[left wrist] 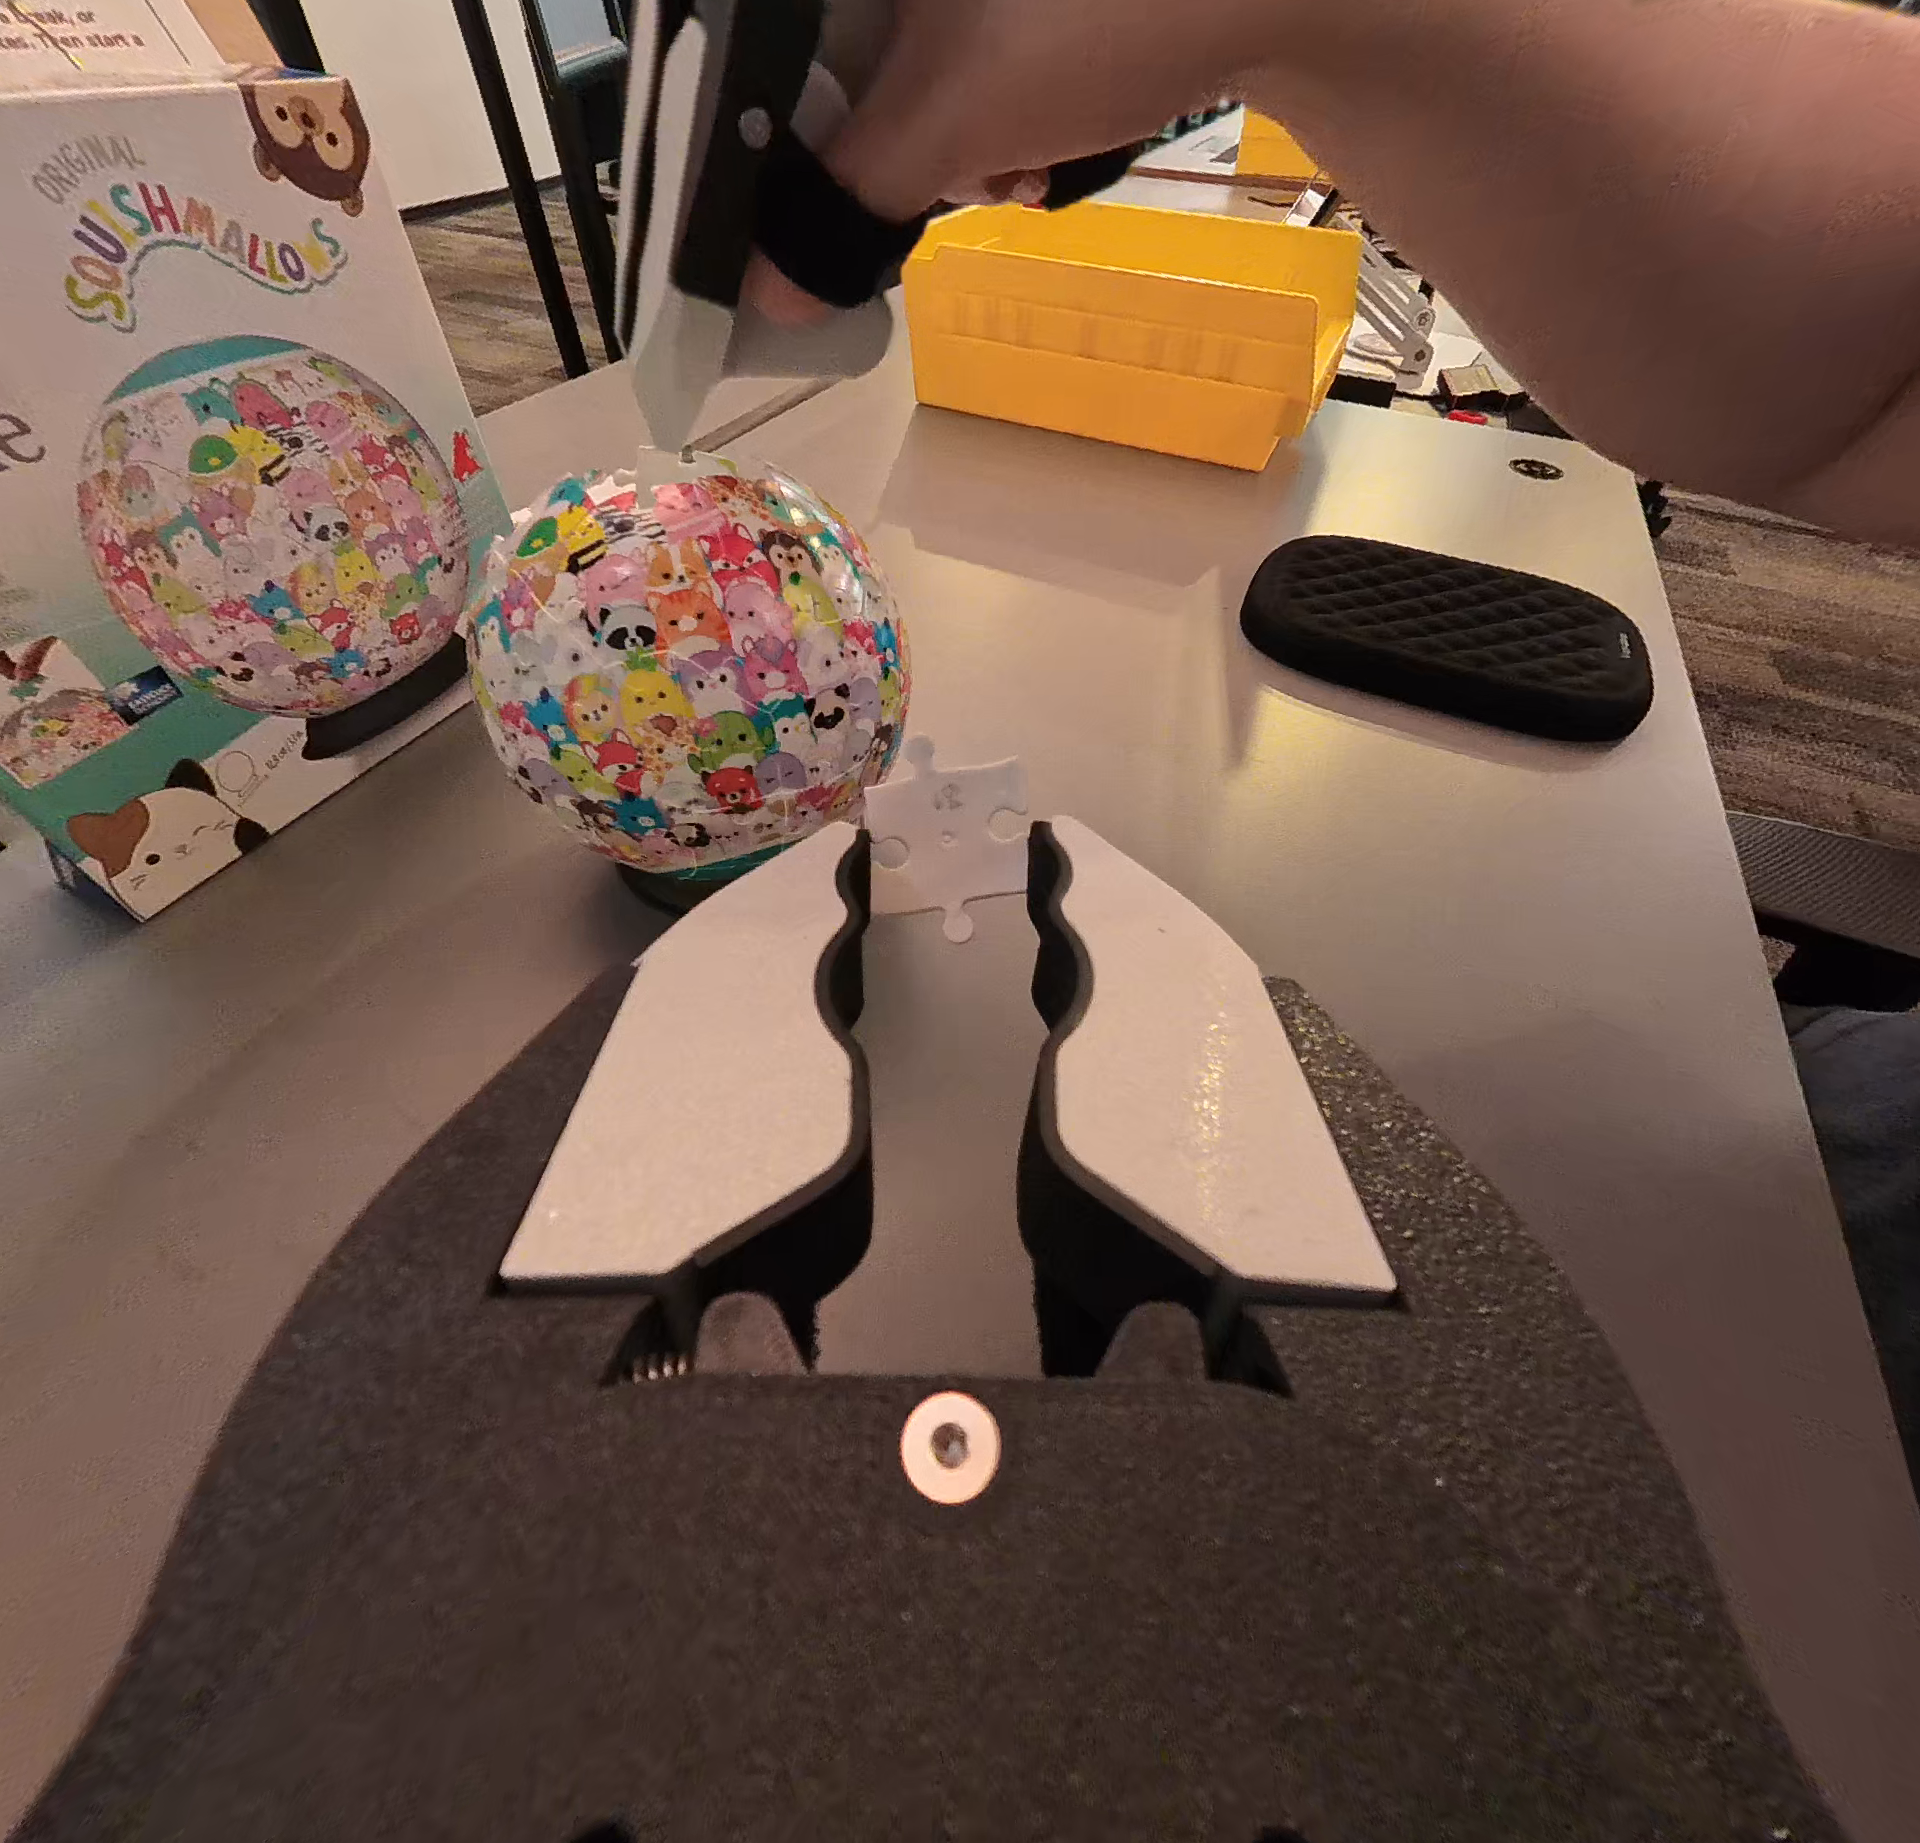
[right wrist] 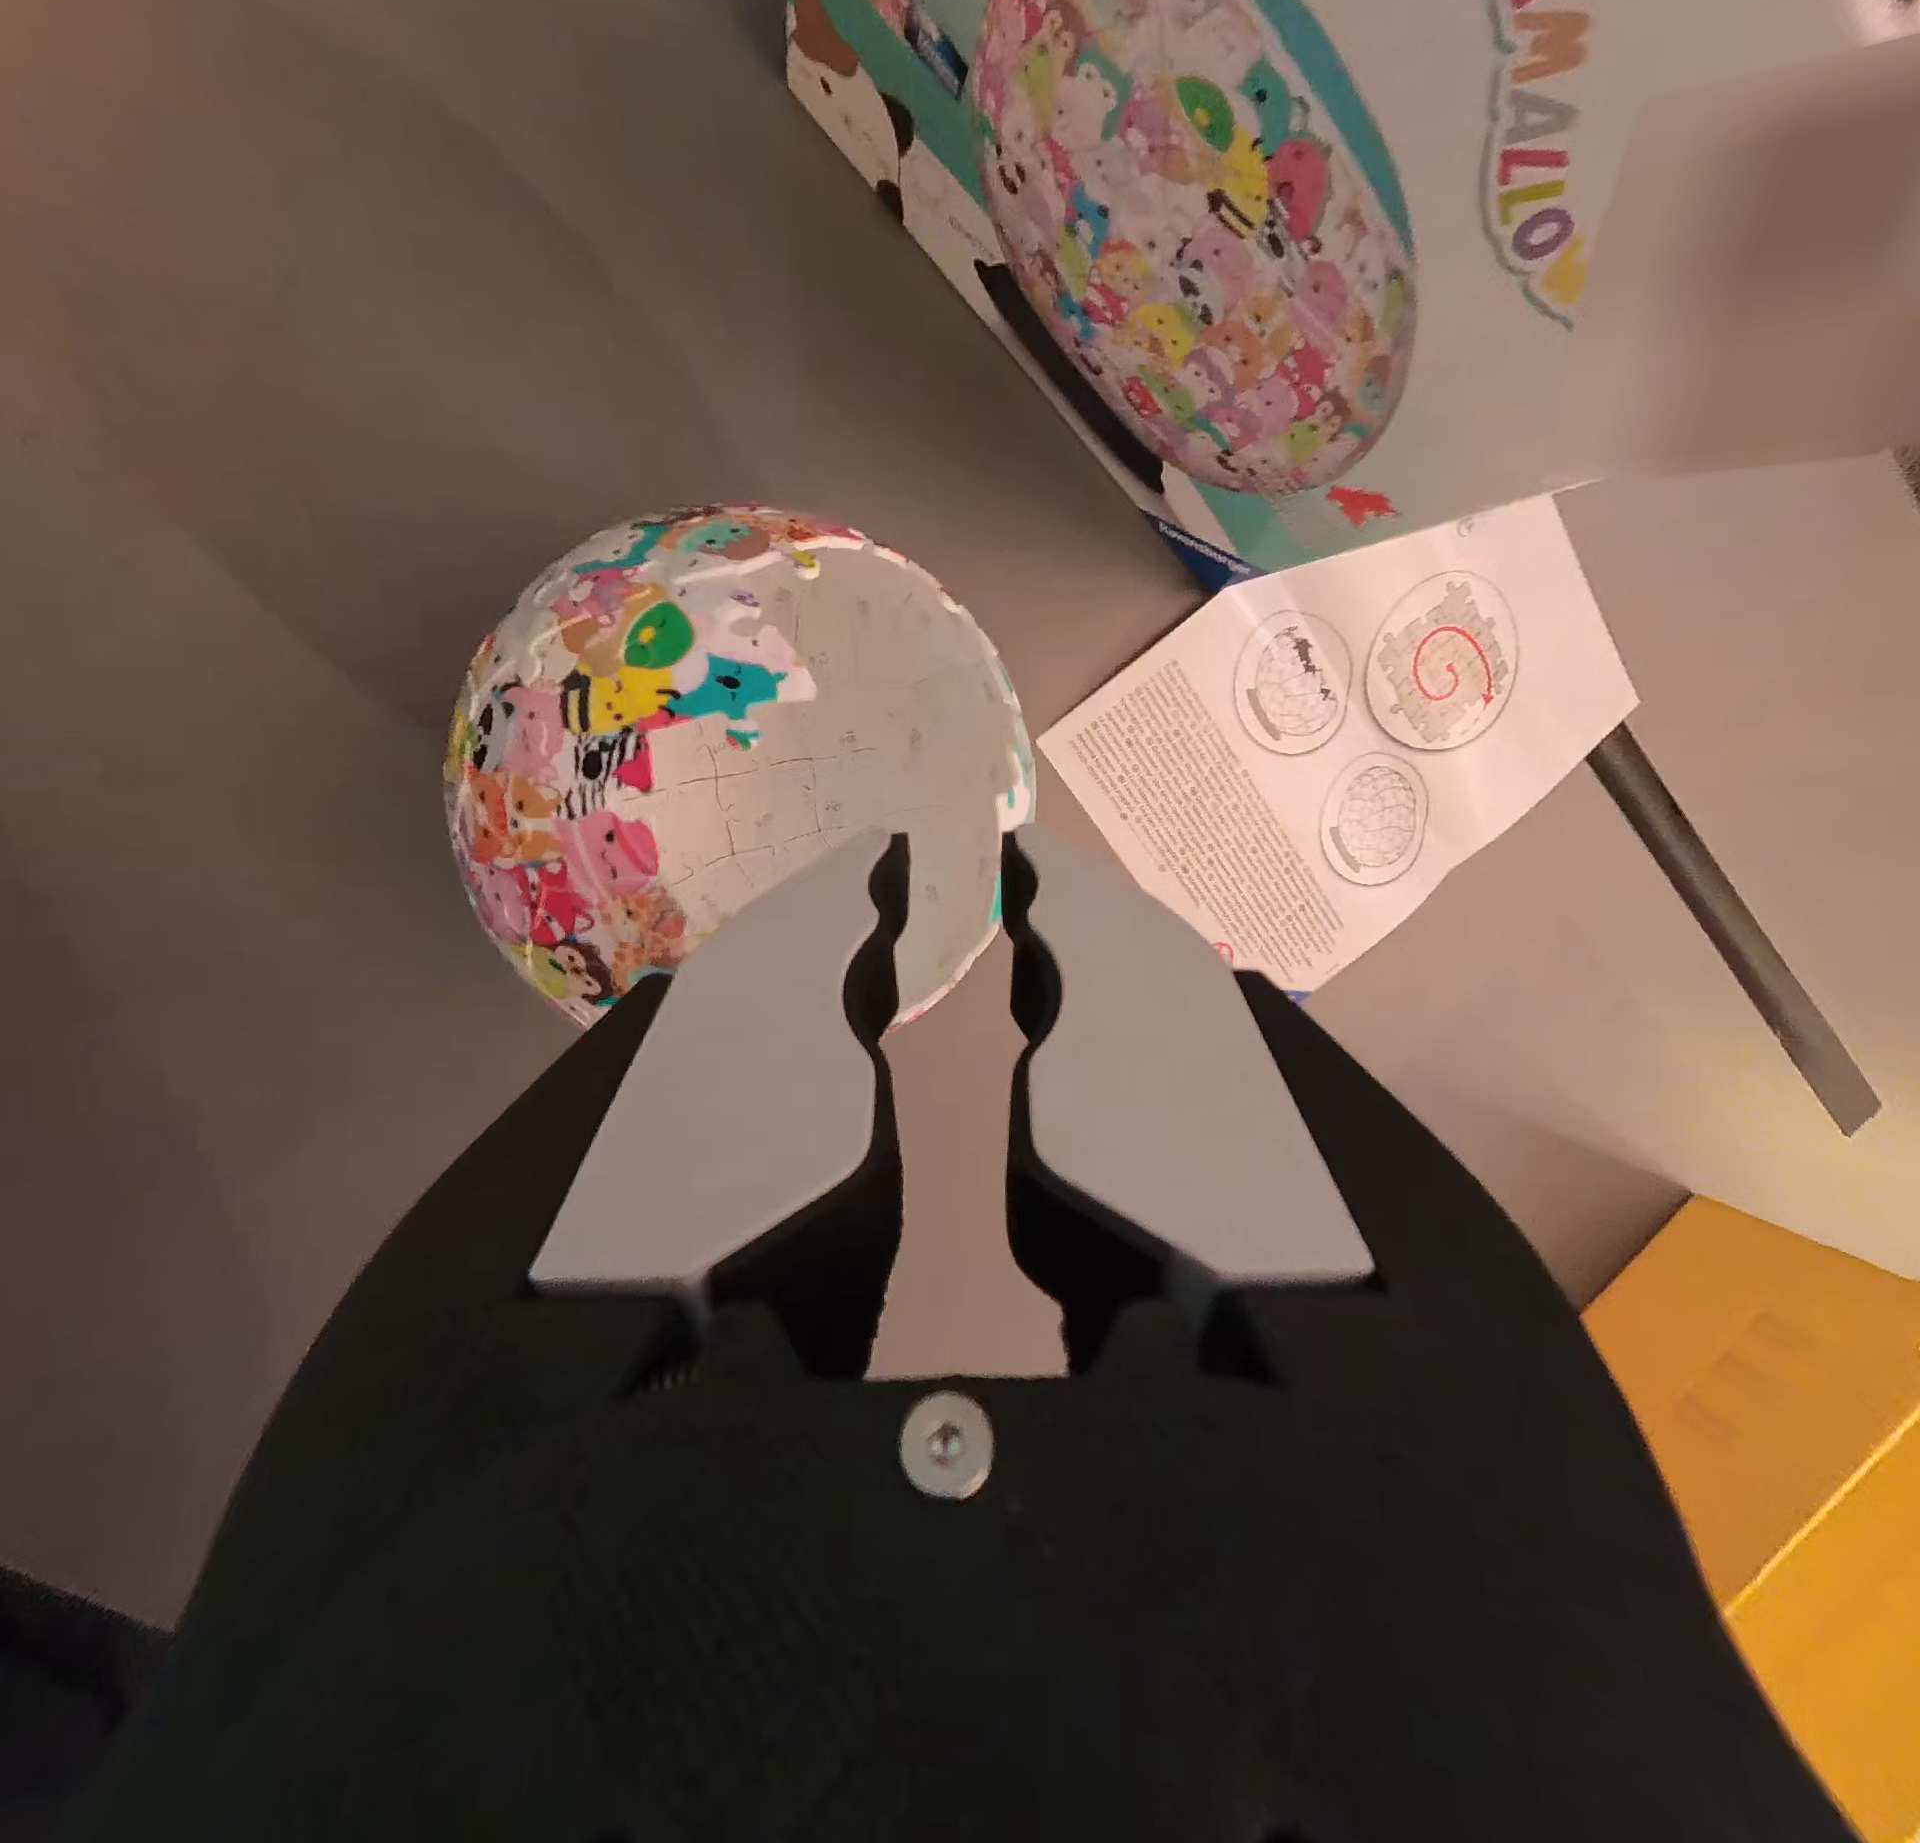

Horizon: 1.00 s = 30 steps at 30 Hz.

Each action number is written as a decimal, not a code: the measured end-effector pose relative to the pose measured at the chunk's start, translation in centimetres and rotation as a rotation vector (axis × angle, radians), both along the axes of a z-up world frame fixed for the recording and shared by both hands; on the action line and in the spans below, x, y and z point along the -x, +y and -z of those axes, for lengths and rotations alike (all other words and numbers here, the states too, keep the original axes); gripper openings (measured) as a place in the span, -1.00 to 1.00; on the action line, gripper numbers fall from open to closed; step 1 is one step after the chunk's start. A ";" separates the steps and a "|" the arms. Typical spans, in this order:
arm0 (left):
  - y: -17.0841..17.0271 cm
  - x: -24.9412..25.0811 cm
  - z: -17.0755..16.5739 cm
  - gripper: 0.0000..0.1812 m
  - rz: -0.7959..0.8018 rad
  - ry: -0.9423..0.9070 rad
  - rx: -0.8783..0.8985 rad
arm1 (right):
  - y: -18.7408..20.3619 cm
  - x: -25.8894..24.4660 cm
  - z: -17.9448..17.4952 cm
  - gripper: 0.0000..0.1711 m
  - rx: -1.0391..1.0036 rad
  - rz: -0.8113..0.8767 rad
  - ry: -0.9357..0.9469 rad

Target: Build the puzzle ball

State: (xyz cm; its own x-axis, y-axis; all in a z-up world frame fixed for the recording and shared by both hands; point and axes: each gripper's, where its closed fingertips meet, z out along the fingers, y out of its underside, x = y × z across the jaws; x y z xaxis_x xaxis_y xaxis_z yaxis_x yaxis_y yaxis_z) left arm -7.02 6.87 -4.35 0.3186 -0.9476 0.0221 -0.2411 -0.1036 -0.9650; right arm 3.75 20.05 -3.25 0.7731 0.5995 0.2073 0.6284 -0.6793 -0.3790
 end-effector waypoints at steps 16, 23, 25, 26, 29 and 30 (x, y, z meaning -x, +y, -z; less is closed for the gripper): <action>0.3 0.2 0.4 -0.68 -0.005 0.017 0.009 | 0.7 -1.5 2.4 -0.76 0.110 0.091 -0.184; 0.3 0.2 0.4 -0.68 -0.007 0.018 0.014 | 0.9 -1.9 2.9 -0.79 0.154 0.124 -0.237; 0.3 0.2 0.5 -0.69 -0.007 0.021 0.012 | 1.0 -1.9 3.0 -0.82 0.158 0.121 -0.254; 0.3 0.2 0.5 -0.68 -0.008 0.023 0.011 | 1.1 -2.0 3.1 -0.82 0.160 0.126 -0.269; 0.4 0.2 0.6 -0.68 -0.007 0.024 0.013 | 1.2 -2.1 3.1 -0.82 0.164 0.129 -0.307; 0.4 0.2 0.6 -0.69 -0.008 0.023 0.014 | 1.2 -2.1 3.1 -0.83 0.168 0.132 -0.318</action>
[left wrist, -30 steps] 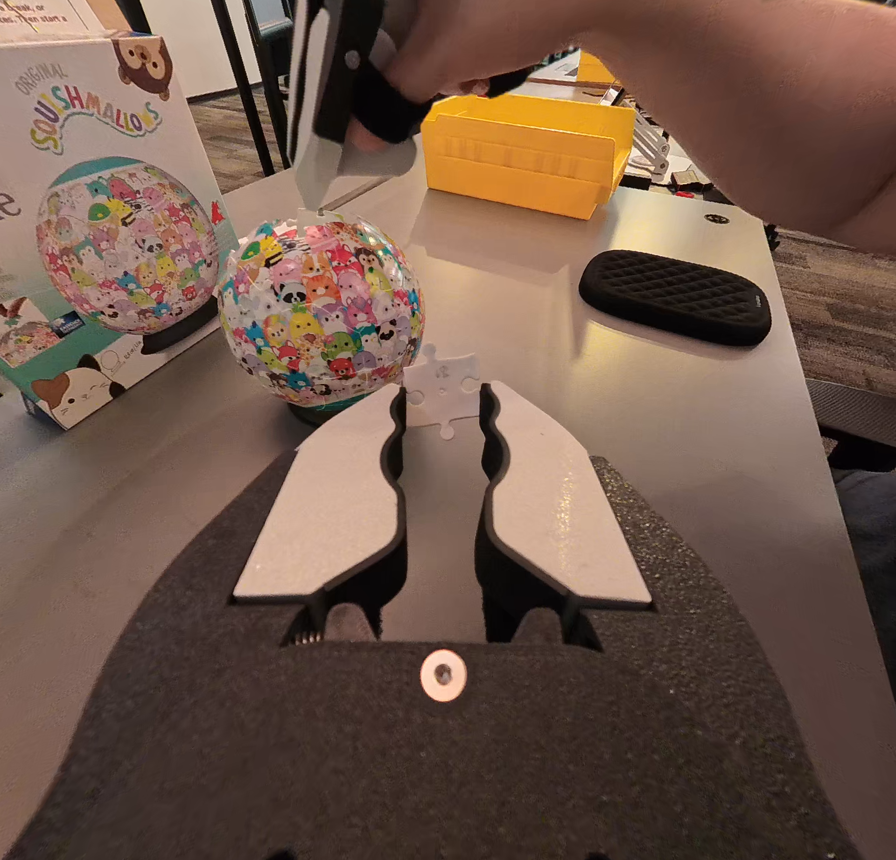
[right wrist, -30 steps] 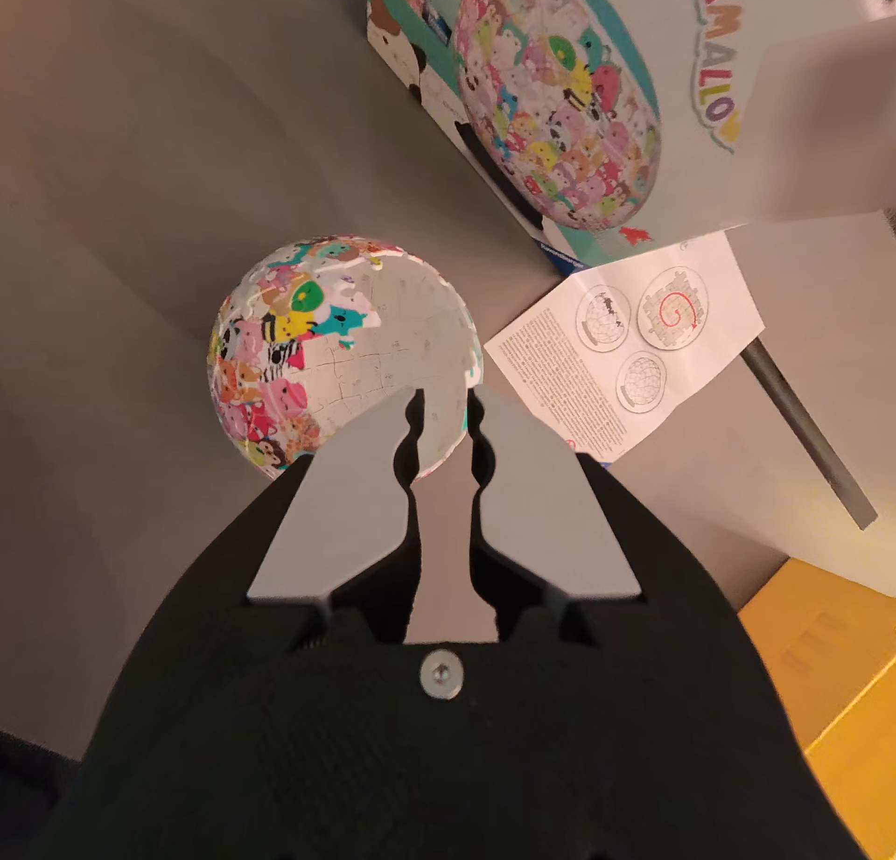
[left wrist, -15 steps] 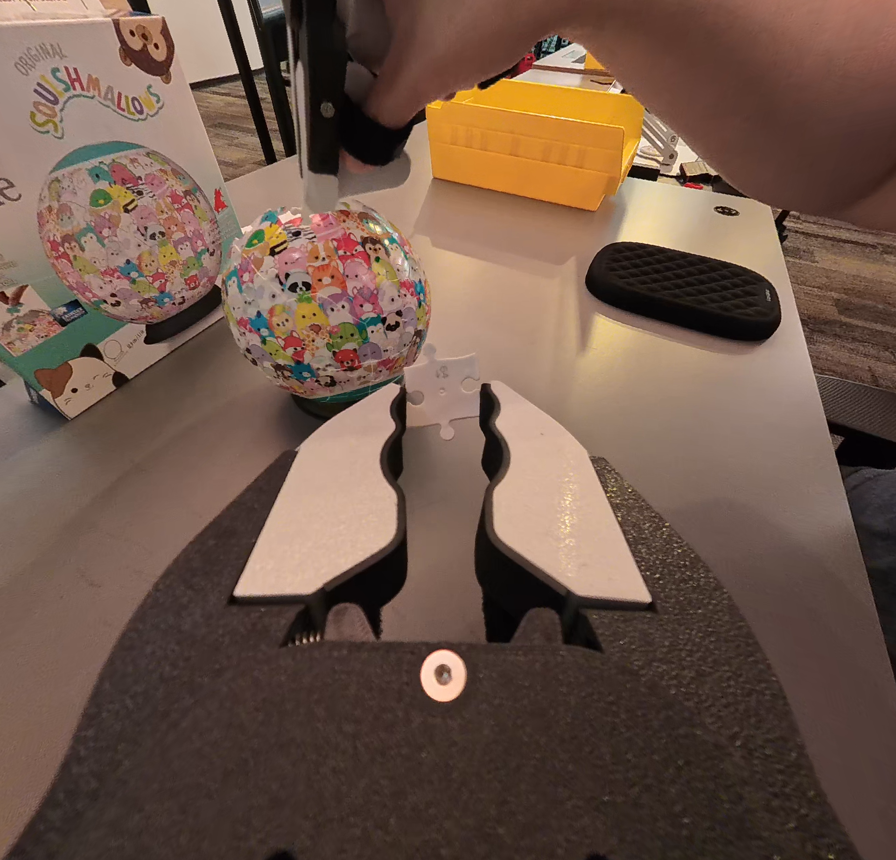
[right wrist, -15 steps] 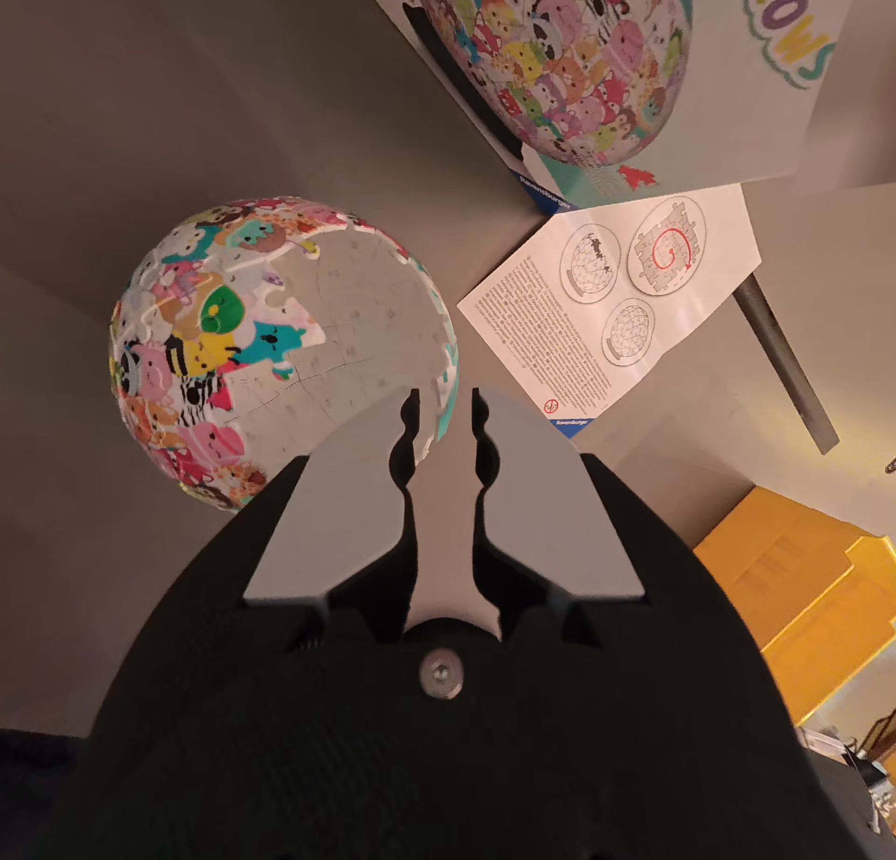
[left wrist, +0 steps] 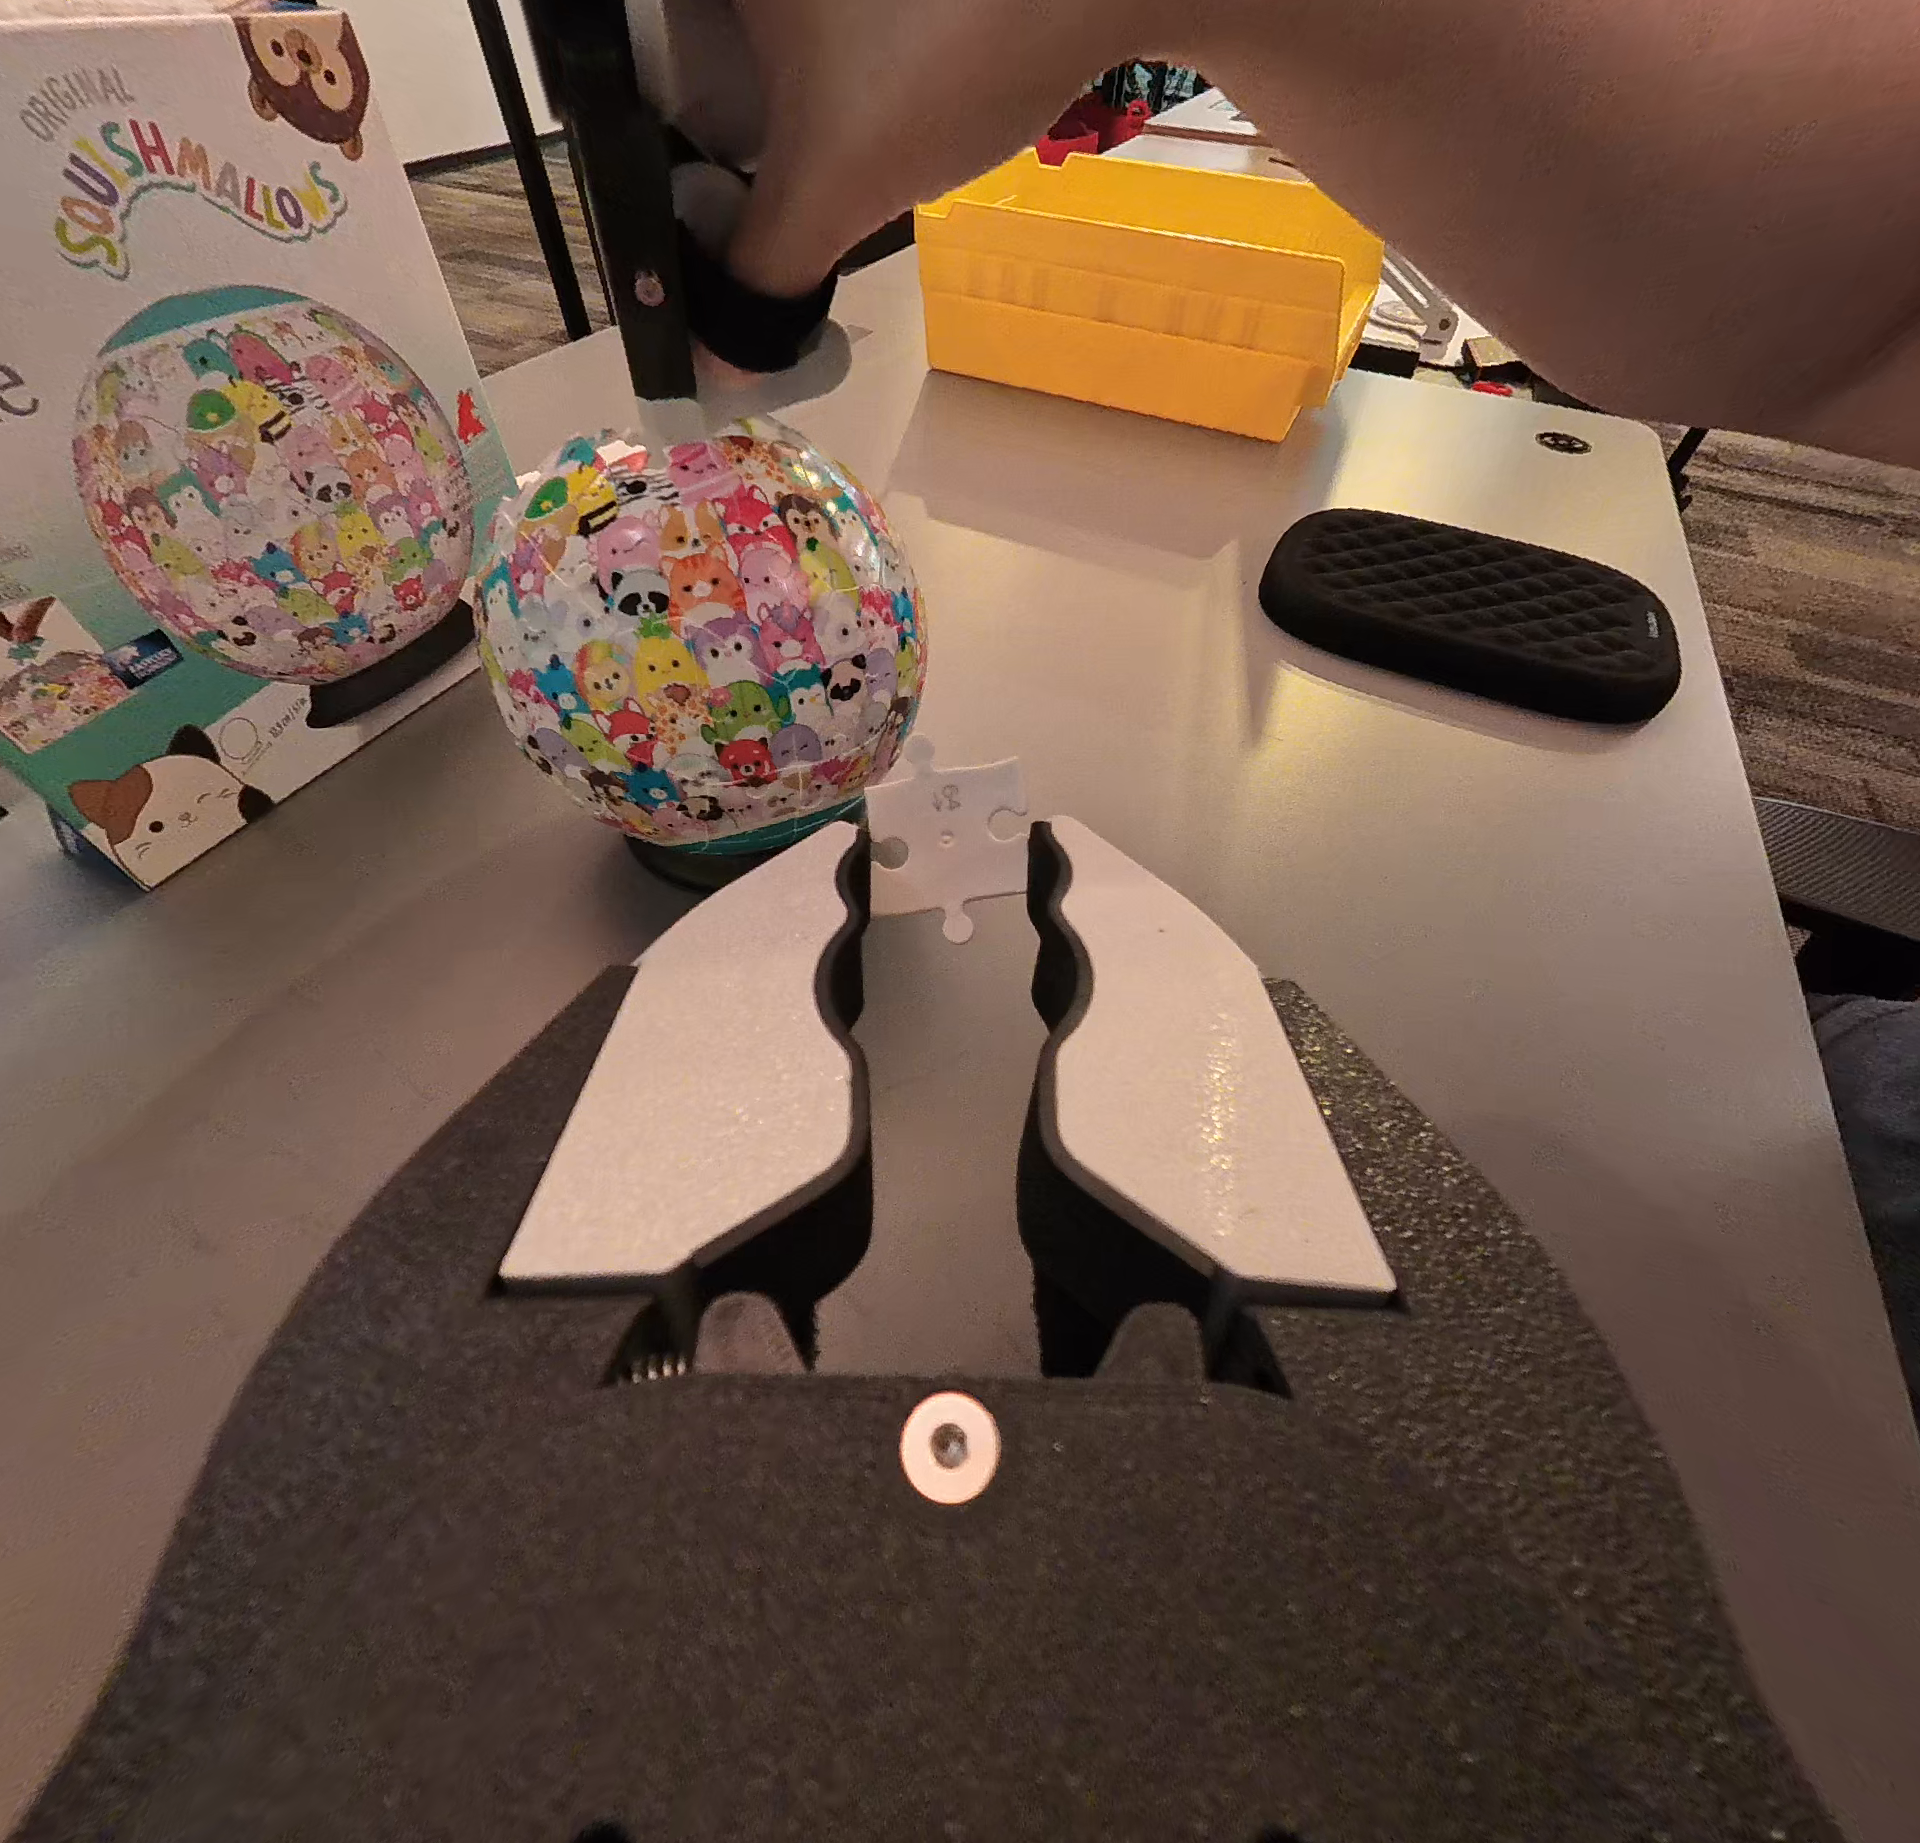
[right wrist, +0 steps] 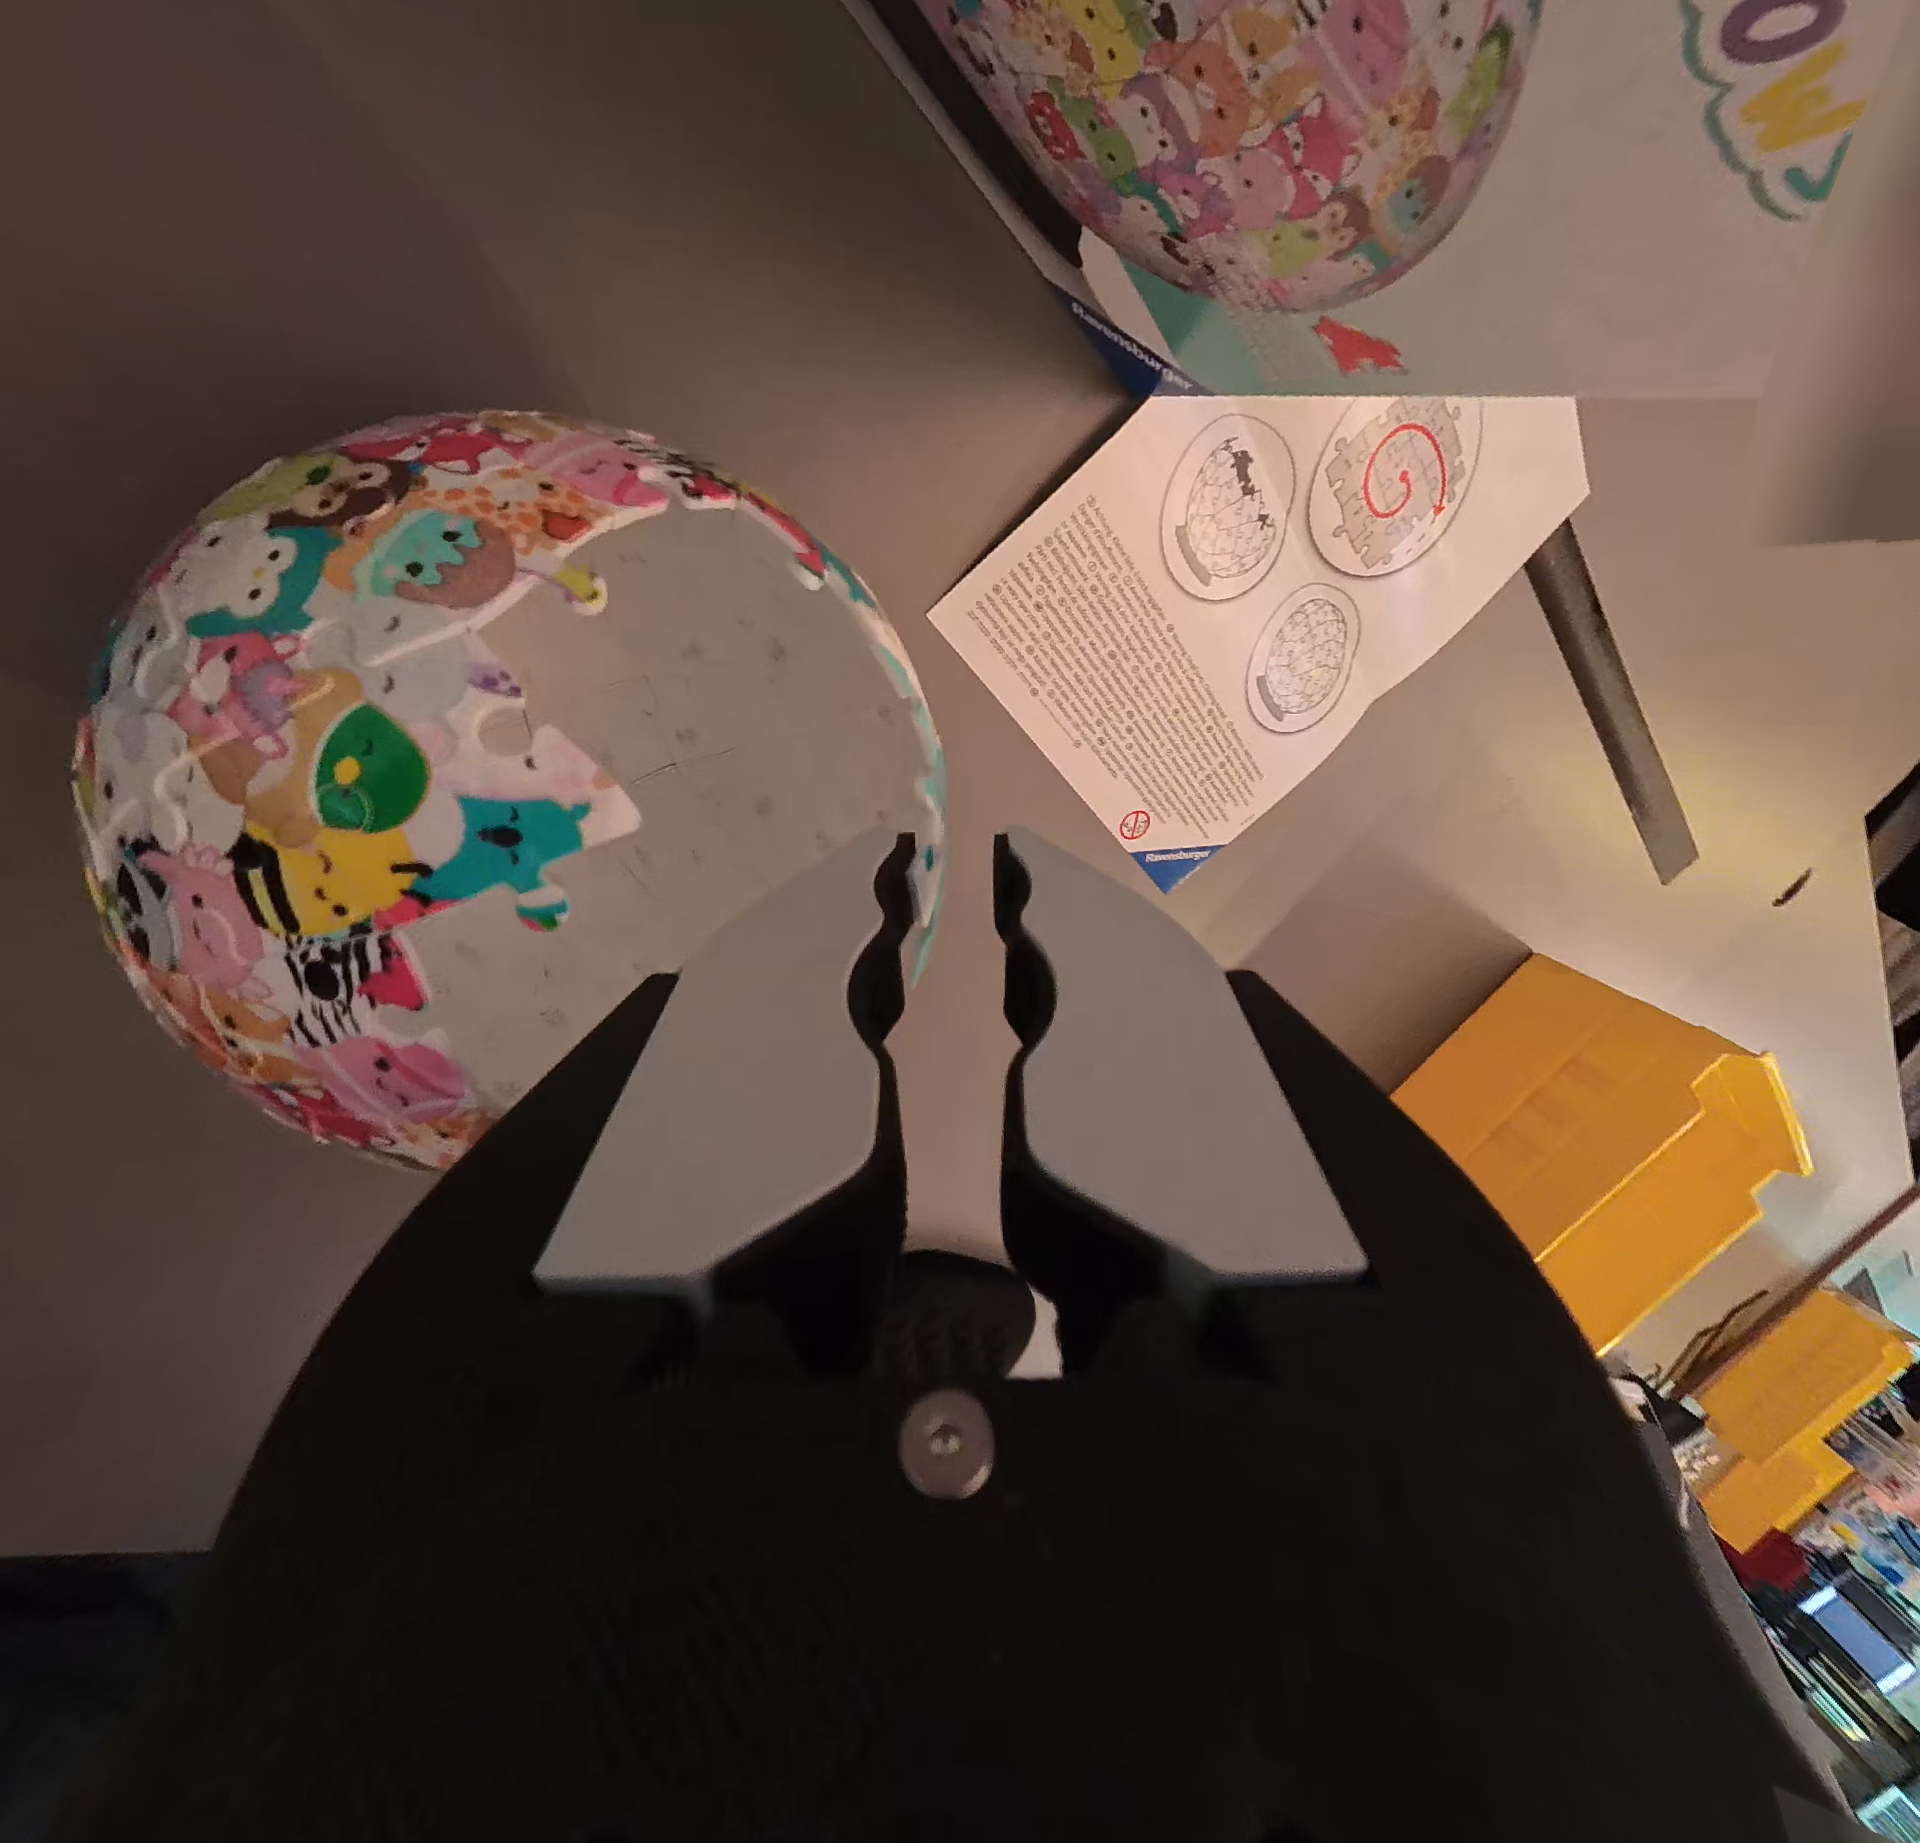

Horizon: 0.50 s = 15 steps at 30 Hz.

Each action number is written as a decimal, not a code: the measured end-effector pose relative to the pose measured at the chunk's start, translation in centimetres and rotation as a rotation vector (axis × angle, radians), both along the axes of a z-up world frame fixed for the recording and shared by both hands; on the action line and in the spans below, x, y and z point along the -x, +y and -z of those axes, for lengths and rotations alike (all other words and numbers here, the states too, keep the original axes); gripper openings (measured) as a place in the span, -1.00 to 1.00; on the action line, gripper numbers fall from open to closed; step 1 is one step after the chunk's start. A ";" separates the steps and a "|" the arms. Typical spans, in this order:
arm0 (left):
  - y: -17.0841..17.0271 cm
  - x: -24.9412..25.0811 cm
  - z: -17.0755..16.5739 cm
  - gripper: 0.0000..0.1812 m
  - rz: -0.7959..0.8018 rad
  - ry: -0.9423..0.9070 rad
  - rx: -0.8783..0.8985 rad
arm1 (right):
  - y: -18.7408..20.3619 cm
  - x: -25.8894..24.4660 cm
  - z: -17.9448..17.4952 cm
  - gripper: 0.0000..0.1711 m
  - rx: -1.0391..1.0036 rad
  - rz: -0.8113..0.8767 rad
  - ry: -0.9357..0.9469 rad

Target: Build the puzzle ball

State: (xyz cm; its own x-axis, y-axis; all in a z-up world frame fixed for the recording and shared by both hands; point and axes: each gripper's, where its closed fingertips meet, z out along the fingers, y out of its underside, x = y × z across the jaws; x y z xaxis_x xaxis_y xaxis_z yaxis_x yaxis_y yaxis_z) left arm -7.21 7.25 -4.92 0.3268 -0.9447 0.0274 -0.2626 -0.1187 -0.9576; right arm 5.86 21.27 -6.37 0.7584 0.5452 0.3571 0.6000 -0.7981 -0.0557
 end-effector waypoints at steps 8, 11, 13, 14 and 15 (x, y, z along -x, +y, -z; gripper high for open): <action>0.0 0.0 0.2 -0.68 0.001 0.009 -0.001 | 0.0 -0.2 0.1 -0.85 0.020 0.010 -0.049; 0.0 0.0 0.2 -0.69 -0.001 0.009 -0.001 | 0.0 -0.3 0.2 -0.86 0.021 0.010 -0.060; 0.1 0.0 0.1 -0.69 -0.003 0.008 -0.001 | 0.0 -0.2 0.2 -0.87 0.021 0.008 -0.064; 0.1 0.1 0.1 -0.69 -0.004 0.008 -0.001 | 0.0 -0.2 0.2 -0.87 0.017 0.008 -0.065; 0.1 0.1 0.2 -0.68 -0.004 0.010 -0.002 | 0.0 -0.2 0.2 -0.87 0.016 0.009 -0.068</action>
